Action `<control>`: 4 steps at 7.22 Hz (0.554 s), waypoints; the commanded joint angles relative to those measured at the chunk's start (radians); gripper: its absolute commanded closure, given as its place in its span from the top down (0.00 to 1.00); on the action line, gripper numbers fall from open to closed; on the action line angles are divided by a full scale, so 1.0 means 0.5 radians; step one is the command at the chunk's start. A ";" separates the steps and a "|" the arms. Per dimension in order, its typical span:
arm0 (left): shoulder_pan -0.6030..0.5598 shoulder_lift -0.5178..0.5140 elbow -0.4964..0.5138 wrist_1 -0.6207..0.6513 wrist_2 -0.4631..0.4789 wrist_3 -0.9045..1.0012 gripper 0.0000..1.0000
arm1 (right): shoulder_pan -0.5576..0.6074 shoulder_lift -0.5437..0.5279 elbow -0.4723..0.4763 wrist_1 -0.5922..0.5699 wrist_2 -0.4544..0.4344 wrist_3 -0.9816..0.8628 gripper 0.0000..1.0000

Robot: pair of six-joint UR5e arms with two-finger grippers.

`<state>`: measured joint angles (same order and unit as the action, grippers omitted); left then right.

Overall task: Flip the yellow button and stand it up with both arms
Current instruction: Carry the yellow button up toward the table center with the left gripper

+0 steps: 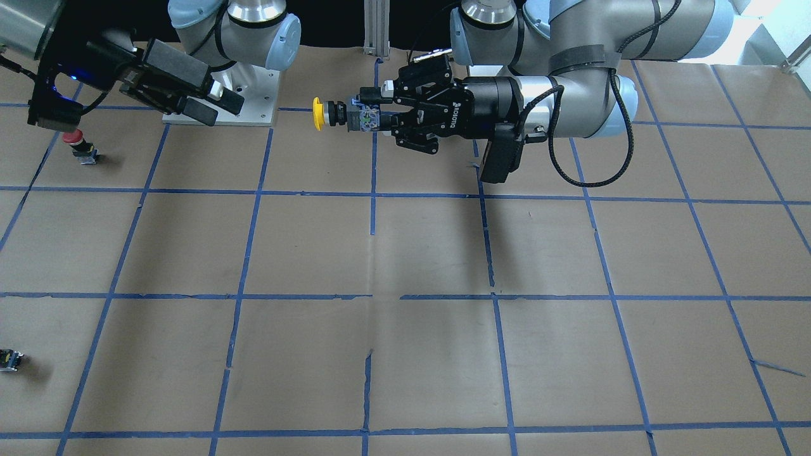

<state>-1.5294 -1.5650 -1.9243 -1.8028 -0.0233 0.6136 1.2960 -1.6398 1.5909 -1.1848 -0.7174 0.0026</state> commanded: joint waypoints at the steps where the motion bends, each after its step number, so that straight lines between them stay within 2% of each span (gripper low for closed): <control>1: -0.052 0.025 0.004 0.004 -0.064 -0.043 0.07 | 0.013 -0.031 0.018 0.142 0.335 -0.030 1.00; 2: -0.061 0.046 0.001 0.004 -0.067 -0.052 0.07 | 0.010 -0.049 0.021 0.179 0.431 -0.008 1.00; 4: -0.067 0.041 -0.008 0.004 -0.128 -0.052 0.07 | 0.016 -0.110 0.027 0.173 0.437 0.074 1.00</control>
<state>-1.5600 -1.5448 -1.9254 -1.8009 -0.0656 0.5884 1.3019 -1.6810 1.6024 -1.0989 -0.5115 0.0211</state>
